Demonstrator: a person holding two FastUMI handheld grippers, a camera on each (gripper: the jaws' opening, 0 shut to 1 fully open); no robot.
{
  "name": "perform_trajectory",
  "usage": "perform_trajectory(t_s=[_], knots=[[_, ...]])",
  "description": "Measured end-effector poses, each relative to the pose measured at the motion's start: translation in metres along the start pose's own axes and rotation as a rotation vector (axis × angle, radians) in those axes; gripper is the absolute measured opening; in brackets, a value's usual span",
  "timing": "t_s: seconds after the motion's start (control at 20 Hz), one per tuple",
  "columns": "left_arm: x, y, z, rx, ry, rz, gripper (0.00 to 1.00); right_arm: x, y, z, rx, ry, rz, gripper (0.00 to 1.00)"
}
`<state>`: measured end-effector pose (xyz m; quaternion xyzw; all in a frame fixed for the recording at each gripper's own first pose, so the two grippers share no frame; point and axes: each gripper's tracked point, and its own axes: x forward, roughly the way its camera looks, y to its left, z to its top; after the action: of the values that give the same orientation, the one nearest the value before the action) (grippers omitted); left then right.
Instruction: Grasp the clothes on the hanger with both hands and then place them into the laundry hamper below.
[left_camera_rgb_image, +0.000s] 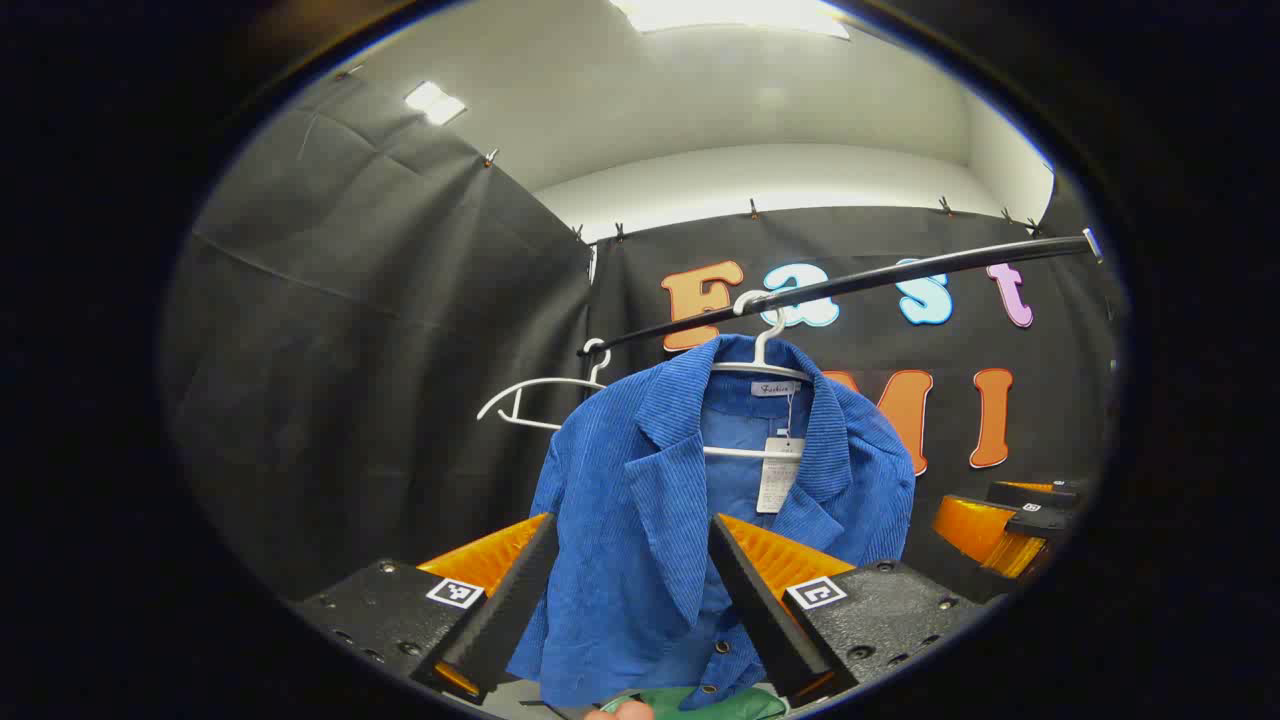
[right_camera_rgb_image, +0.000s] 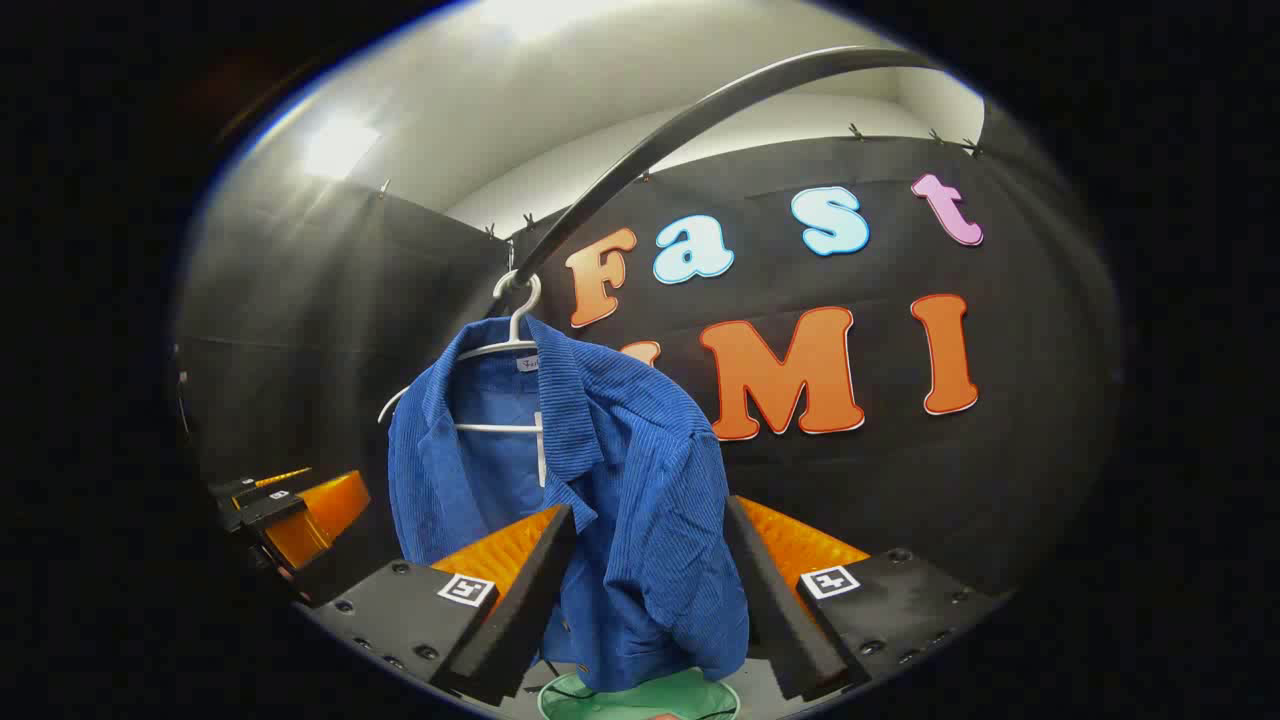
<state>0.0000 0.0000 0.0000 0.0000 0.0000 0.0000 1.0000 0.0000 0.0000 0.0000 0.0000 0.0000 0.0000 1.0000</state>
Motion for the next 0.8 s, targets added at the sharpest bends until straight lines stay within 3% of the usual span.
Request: perform_trajectory(t_s=[0.05, 0.15, 0.2, 0.25, 0.5, 0.55, 0.6, 0.75, 0.8], knots=[[0.0005, 0.0003, 0.0010, 0.007, -0.006, 0.000, 0.92, 0.0002, 0.0009, 0.0000, -0.003, -0.002, 0.002, 0.90], [0.0013, 0.0001, 0.0025, 0.017, -0.012, 0.002, 0.95, 0.0004, 0.0030, 0.0007, -0.003, -0.006, 0.003, 0.90], [0.0011, -0.0006, 0.0028, 0.016, -0.014, 0.002, 0.92, 0.0003, 0.0045, 0.0008, -0.002, -0.007, 0.005, 0.90], [-0.0009, -0.0012, 0.0028, 0.009, -0.014, 0.003, 0.95, 0.0004, 0.0048, 0.0009, 0.000, -0.008, 0.006, 0.90], [-0.0021, 0.0007, 0.0007, -0.006, -0.002, 0.005, 0.92, -0.0018, 0.0028, 0.0017, 0.010, -0.010, 0.004, 0.90], [-0.0025, 0.0020, 0.0008, -0.007, -0.001, 0.008, 0.98, -0.0018, 0.0020, 0.0012, 0.013, -0.009, 0.002, 0.90], [-0.0025, 0.0031, 0.0004, -0.008, -0.001, 0.010, 0.92, -0.0026, 0.0017, 0.0016, 0.015, -0.009, 0.001, 0.90], [-0.0050, 0.0056, 0.0016, -0.012, -0.001, 0.018, 0.95, -0.0033, 0.0022, 0.0014, 0.019, -0.010, 0.004, 0.90], [-0.0058, 0.0064, 0.0018, -0.017, -0.001, 0.019, 0.92, -0.0046, 0.0027, 0.0021, 0.019, -0.011, 0.005, 0.90]])
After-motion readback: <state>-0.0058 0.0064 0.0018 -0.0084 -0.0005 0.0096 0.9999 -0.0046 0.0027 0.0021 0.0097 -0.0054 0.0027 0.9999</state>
